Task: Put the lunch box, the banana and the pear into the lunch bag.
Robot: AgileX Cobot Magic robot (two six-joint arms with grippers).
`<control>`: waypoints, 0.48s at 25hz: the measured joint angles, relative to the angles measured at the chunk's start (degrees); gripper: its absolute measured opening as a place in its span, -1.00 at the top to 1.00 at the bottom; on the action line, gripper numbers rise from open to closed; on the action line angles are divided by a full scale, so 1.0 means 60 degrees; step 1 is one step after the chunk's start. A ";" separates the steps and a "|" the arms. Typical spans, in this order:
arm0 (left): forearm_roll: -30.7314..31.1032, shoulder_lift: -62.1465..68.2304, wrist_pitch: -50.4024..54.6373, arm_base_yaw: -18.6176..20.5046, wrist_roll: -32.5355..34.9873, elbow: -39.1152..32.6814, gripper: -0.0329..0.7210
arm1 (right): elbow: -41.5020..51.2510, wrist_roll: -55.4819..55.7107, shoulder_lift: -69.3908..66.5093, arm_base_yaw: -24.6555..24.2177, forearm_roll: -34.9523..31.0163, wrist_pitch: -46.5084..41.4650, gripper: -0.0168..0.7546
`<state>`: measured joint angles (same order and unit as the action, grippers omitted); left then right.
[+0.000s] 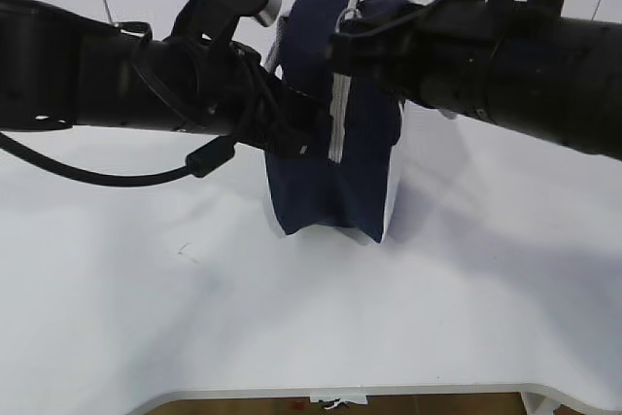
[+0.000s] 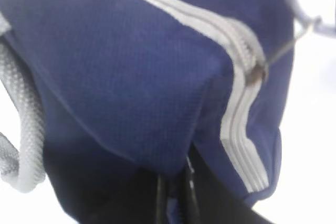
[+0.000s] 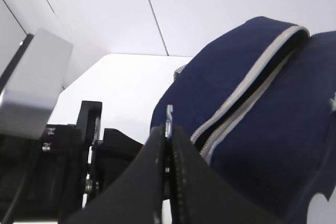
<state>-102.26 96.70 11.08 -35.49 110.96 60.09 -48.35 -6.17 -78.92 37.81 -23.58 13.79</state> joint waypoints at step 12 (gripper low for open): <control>0.0123 -0.0601 0.0038 0.0000 -0.0020 -0.0584 0.91 | -0.0302 -0.0827 0.0000 -0.0053 -0.0824 -0.0104 0.95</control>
<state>-101.52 93.10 11.31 -35.49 110.84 56.58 -50.16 -11.14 -78.92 37.50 -28.53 13.16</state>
